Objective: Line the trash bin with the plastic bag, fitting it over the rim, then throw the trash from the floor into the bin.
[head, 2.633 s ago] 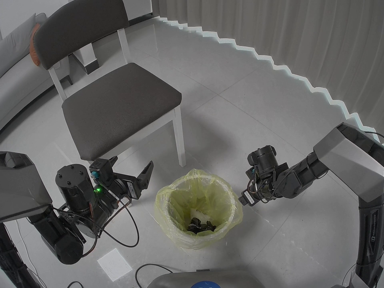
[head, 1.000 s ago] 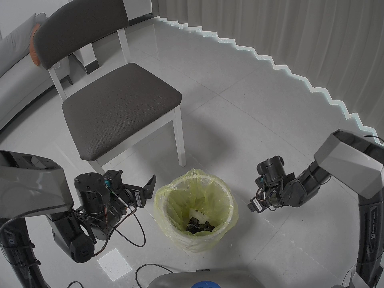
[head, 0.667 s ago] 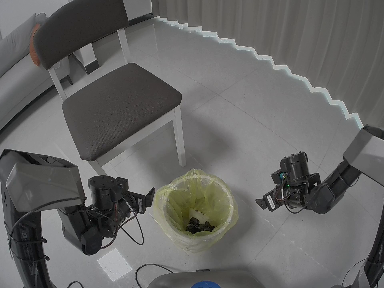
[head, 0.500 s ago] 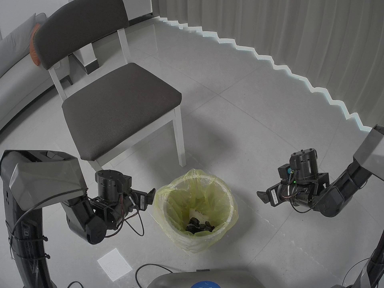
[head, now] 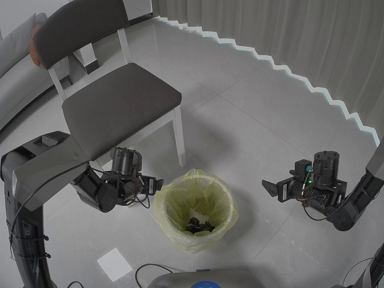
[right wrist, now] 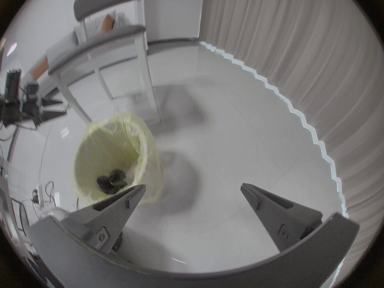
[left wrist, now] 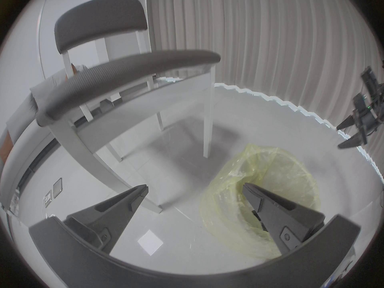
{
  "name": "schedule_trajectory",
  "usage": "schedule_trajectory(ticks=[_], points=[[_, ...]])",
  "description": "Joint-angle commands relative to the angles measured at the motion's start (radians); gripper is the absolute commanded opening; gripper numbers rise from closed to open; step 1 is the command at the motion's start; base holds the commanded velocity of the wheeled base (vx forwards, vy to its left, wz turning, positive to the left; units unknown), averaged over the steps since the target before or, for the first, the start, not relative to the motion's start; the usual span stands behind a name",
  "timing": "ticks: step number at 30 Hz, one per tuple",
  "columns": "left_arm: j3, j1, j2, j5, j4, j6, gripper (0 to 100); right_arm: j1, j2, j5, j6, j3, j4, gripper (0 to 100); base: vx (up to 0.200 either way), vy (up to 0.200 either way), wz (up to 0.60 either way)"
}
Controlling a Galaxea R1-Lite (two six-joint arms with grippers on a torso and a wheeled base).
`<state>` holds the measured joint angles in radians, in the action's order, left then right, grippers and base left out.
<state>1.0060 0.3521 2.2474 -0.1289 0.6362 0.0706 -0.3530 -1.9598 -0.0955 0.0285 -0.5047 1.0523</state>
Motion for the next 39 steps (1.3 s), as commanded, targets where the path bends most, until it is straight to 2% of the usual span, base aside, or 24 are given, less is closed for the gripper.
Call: schedule_trajectory(ticks=[1,8,20,28,39], points=[[0.071,-0.005,0.031,0.002,-0.03,0.0,100,0.028,0.004,0.007,0.002,0.025,0.009,100,0.0,0.0,0.0],[0.097,-0.01,0.064,0.002,-0.13,-0.014,100,0.032,0.009,0.007,-0.009,0.032,0.009,100,0.0,0.0,0.0],[0.171,-0.009,0.136,-0.012,-0.216,-0.046,100,0.037,0.01,0.01,-0.01,0.034,0.008,100,0.0,0.0,0.0],[0.324,-0.018,0.251,-0.017,-0.306,-0.088,100,0.052,0.002,0.037,-0.016,0.035,0.006,100,0.0,0.0,0.0],[0.543,-0.051,0.354,-0.017,-0.432,-0.13,100,0.055,-0.011,0.039,-0.022,0.035,0.005,100,0.0,0.0,0.0]])
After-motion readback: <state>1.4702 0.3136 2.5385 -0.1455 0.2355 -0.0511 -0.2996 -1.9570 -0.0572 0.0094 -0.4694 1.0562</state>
